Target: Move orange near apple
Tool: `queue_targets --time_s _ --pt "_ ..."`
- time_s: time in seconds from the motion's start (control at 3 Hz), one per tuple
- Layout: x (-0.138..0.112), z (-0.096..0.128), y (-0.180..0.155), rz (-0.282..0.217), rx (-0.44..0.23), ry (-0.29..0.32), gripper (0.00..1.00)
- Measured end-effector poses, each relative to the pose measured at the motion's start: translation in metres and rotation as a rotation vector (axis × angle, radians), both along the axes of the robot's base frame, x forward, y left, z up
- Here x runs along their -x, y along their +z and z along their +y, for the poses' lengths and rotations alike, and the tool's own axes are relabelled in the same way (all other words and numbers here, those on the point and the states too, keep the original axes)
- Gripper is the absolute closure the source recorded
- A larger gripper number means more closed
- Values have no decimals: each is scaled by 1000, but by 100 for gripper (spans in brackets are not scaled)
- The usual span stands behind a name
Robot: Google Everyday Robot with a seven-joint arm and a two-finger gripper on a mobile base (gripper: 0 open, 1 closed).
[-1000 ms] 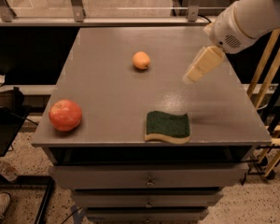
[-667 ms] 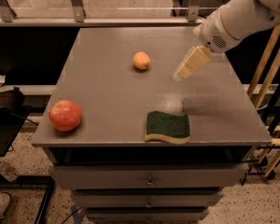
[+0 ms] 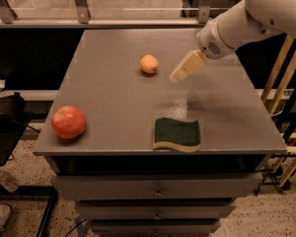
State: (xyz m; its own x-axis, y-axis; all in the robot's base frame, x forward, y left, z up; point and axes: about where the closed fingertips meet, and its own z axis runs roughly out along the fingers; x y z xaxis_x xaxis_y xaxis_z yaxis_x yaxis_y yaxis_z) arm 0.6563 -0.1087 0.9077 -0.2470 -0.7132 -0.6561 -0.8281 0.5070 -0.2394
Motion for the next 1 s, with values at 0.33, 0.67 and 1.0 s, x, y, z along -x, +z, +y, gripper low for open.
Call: queue_targets --time_s 0.33,0.67,1.0 --pt "-13 17 -3 7 -26 -7 0" --pt "-27 25 -8 16 -29 -26 0" --pt "-41 30 -13 23 -38 -29 0"
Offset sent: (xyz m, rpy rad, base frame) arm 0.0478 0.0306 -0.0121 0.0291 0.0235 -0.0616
